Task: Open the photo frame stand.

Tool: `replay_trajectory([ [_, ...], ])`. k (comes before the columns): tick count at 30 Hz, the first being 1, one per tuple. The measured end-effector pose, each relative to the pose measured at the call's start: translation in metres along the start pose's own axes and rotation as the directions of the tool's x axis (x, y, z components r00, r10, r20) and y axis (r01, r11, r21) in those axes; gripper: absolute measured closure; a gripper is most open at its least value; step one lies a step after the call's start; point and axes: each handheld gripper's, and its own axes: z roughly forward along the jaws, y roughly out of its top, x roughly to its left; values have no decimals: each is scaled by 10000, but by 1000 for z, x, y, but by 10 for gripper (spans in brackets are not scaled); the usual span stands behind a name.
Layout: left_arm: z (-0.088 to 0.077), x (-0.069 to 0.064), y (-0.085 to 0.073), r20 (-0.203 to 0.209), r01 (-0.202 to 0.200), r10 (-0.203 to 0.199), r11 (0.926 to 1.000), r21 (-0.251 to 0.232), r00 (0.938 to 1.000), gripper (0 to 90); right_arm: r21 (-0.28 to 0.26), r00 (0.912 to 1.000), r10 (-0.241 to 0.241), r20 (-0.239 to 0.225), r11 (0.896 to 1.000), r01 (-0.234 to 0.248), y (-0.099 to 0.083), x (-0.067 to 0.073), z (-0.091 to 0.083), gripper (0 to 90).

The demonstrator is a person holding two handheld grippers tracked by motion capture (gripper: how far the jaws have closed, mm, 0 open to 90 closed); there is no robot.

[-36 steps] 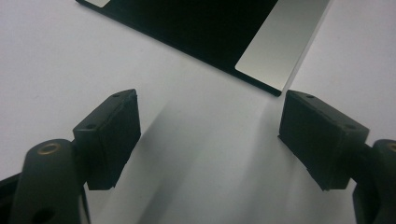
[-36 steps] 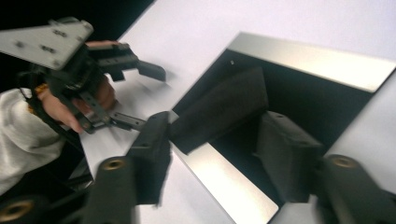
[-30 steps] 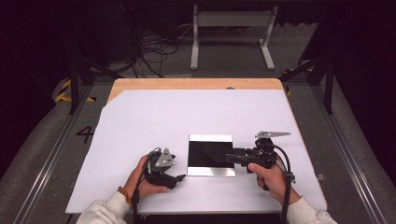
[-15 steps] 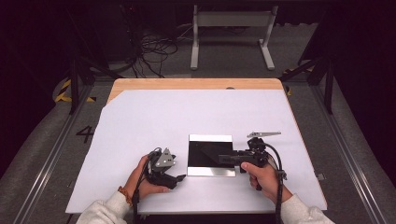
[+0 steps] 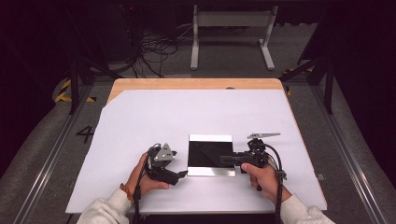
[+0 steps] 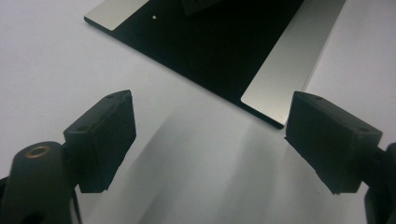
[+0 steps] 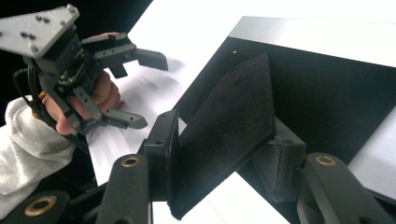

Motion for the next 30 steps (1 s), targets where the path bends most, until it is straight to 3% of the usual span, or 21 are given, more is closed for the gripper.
replay_trajectory([
  [9, 5, 7, 9, 285, 538, -529, 9980, -332, 9982, 141, -138, 9975, -699, 37, 9975, 700, -1, 6, -2, 564],
  [11, 10, 9, 12, 382, 870, -859, 9958, -285, 9956, 133, -177, 9950, -995, 13, 9949, 995, -2, 8, -4, 580],
  [19, 21, 12, 16, 676, 1266, -1264, 9920, 7, 9897, 124, -216, 9896, -1436, 93, 9894, 1437, -4, 13, -6, 586],
  [23, 28, 12, 18, 798, 1176, -1200, 9925, 347, 9896, 116, -158, 9856, -1688, 127, 9855, 1690, -6, 15, -8, 592],
  [30, 36, 12, 26, 1011, 1147, -1175, 9928, 331, 9879, 115, -103, 9742, -2244, 255, 9744, 2247, -7, 21, -10, 594],
])
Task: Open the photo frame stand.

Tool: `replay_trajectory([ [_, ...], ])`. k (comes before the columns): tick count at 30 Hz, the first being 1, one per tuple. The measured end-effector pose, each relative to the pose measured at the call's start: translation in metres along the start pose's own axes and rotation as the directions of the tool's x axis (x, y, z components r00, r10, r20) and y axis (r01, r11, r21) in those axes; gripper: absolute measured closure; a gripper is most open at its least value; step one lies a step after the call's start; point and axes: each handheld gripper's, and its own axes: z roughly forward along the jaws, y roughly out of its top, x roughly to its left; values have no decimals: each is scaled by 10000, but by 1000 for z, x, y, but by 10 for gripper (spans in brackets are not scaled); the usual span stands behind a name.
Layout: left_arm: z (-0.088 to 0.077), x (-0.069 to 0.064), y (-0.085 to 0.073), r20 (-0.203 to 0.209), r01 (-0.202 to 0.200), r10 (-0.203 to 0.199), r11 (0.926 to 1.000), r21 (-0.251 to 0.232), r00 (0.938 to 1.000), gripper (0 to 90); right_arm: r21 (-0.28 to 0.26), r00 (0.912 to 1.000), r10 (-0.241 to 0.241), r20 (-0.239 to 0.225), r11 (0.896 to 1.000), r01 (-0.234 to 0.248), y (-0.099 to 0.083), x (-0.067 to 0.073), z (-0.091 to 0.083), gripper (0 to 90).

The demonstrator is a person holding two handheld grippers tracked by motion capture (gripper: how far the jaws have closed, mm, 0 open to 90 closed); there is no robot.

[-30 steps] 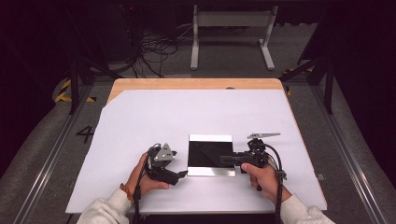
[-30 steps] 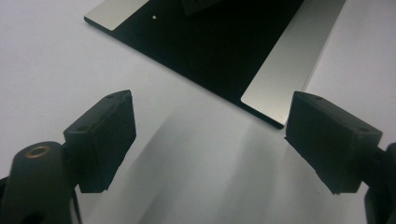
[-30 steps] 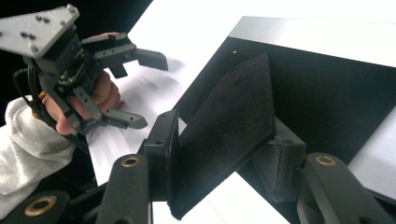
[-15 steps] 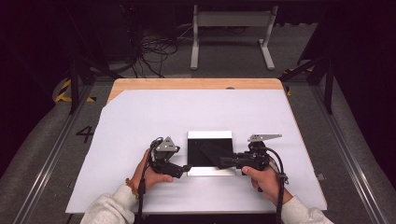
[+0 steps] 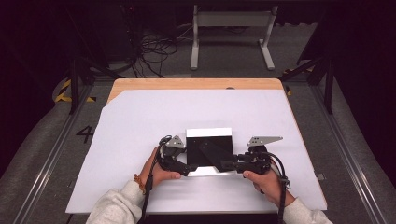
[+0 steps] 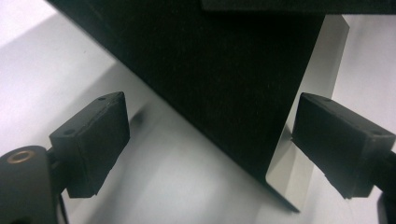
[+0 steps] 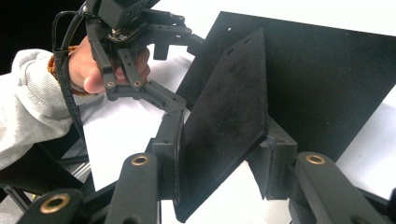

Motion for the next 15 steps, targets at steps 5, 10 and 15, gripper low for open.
replay_trajectory([
  [5, 2, -2, 6, 127, -207, 210, 9996, -182, 9997, 190, -19, 9999, -146, 1, 9999, 146, 0, 1, 0, 594],
  [10, 5, -3, 10, 80, -209, 212, 9994, -287, 9997, 204, -44, 9995, -331, -6, 9994, 331, 0, 2, -1, 594],
  [15, 1, 0, 11, 70, -225, 228, 9989, -412, 9997, 235, -68, 9987, -510, -30, 9987, 510, 0, 3, -2, 594],
])
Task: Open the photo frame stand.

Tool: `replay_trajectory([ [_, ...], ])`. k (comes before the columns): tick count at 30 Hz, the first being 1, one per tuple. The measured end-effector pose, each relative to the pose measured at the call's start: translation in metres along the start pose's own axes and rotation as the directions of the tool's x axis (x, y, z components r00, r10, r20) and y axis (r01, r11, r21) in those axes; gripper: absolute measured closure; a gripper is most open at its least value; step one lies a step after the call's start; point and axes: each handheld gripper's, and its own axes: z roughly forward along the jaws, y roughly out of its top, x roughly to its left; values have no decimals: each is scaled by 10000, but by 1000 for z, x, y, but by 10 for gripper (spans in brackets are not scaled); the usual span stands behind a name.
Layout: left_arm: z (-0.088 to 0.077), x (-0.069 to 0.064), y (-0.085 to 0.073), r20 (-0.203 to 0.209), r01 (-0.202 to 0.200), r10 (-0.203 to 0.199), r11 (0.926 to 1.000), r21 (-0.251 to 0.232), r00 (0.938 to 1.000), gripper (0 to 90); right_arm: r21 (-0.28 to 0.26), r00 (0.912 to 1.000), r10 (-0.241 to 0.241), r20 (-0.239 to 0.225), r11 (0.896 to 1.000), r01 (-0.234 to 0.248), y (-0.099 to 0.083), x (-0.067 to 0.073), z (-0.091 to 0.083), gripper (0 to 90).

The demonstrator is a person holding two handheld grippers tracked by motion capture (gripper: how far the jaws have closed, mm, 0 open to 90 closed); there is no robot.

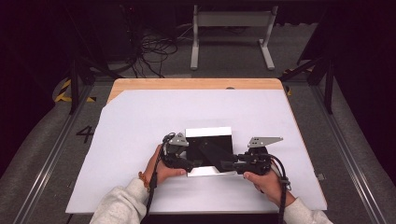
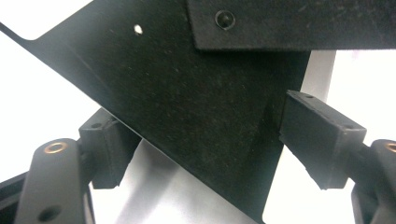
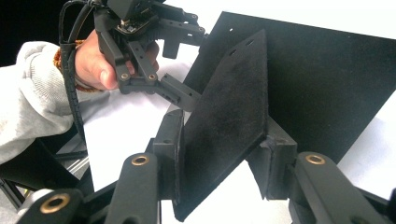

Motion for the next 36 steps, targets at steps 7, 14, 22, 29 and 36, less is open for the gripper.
replay_trajectory([
  [7, -9, 1, 3, -354, -214, 197, 9986, -478, 9992, 346, 38, 9988, -421, 267, 9991, 420, 1, 2, -1, 599],
  [14, -16, 1, 9, -914, -403, 313, 9943, -982, 9953, 426, -50, 9962, -651, 584, 9978, 655, 3, 2, -1, 622],
  [22, -21, 0, 11, -1213, -744, 594, 9896, -1231, 9908, 488, -21, 9940, -810, 735, 9967, 813, 2, 2, -1, 642],
  [29, -27, -3, 13, -1723, -1224, 982, 9831, -1363, 9801, 521, 130, 9894, -1117, 927, 9937, 1110, 1, 5, 2, 668],
  [36, -30, -4, 15, -1780, -1355, 1105, 9815, -1350, 9778, 548, 242, 9862, -1343, 966, 9909, 1326, -2, 8, 4, 685],
])
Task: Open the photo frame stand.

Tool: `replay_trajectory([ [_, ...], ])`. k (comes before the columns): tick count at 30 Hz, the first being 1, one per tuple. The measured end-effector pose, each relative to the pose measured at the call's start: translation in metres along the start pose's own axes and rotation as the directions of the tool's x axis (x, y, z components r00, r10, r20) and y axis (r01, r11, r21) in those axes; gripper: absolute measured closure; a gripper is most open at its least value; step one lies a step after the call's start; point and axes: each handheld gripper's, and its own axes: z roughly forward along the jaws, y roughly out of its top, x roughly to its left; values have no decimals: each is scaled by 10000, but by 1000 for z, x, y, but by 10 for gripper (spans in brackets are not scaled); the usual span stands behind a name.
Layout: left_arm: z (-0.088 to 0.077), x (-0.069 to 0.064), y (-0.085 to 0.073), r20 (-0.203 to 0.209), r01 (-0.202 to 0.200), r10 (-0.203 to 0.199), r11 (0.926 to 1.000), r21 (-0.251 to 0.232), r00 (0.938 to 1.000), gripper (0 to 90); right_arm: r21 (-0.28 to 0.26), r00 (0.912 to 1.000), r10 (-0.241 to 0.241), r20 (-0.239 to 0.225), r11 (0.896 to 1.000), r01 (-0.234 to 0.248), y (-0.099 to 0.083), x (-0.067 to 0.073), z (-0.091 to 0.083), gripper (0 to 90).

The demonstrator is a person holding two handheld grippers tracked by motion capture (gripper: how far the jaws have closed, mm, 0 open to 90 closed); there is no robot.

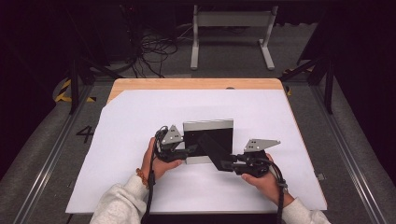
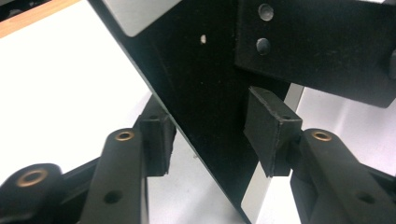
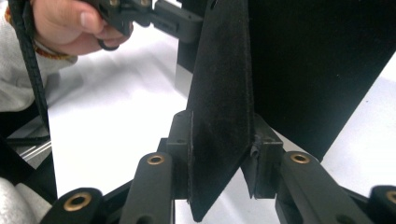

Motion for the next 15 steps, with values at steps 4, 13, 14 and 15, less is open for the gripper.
replay_trajectory([
  [4, -2, -1, 1, -85, -129, 129, 9999, 0, 9999, 562, 95, 9998, -204, 25, 9997, 204, -1, 3, 1, 695],
  [13, -8, -6, 0, -73, -450, 449, 9989, -120, 9990, 602, 448, 9987, -501, 38, 9978, 499, -4, 8, 2, 722],
  [14, -9, -7, -1, -50, -527, 527, 9986, -79, 9986, 602, 486, 9985, -549, 47, 9973, 546, -4, 8, 3, 724],
  [15, -9, -7, -2, 35, -568, 568, 9983, -90, 9984, 597, 524, 9983, -584, 52, 9969, 581, -4, 9, 3, 726],
])
